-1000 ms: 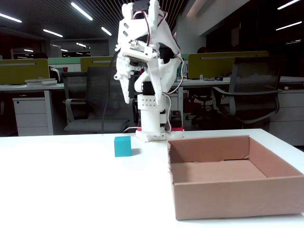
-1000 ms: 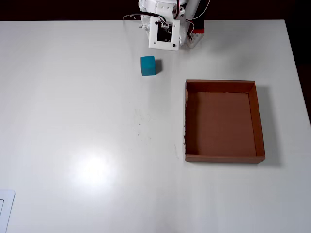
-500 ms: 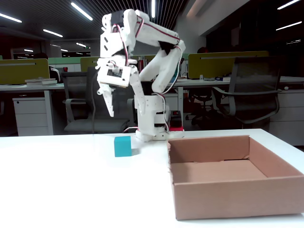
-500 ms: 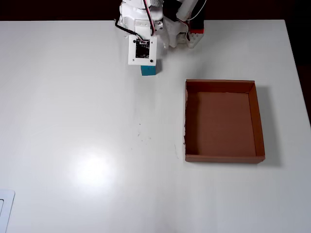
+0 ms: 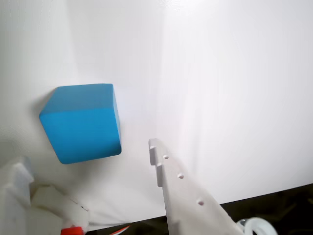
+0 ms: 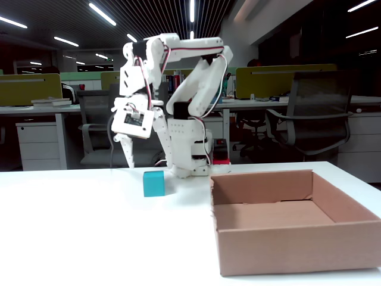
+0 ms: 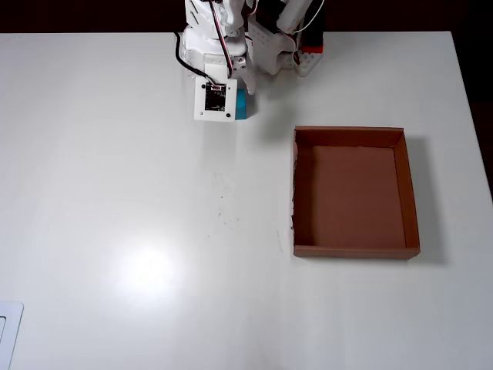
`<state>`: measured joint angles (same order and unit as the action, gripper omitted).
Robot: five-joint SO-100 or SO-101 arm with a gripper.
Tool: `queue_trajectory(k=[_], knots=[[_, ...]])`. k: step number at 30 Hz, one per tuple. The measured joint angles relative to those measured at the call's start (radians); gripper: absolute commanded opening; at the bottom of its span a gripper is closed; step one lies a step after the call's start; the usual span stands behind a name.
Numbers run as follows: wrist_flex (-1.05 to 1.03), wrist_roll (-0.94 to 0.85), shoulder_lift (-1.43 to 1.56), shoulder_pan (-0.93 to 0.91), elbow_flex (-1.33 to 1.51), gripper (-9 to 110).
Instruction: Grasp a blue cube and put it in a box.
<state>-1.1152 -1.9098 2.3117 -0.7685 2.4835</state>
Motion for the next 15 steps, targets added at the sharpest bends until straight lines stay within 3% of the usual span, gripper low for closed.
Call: queue_trajectory(k=[15], knots=[[0.153, 0.029, -0.011, 0.051, 0.135, 28]])
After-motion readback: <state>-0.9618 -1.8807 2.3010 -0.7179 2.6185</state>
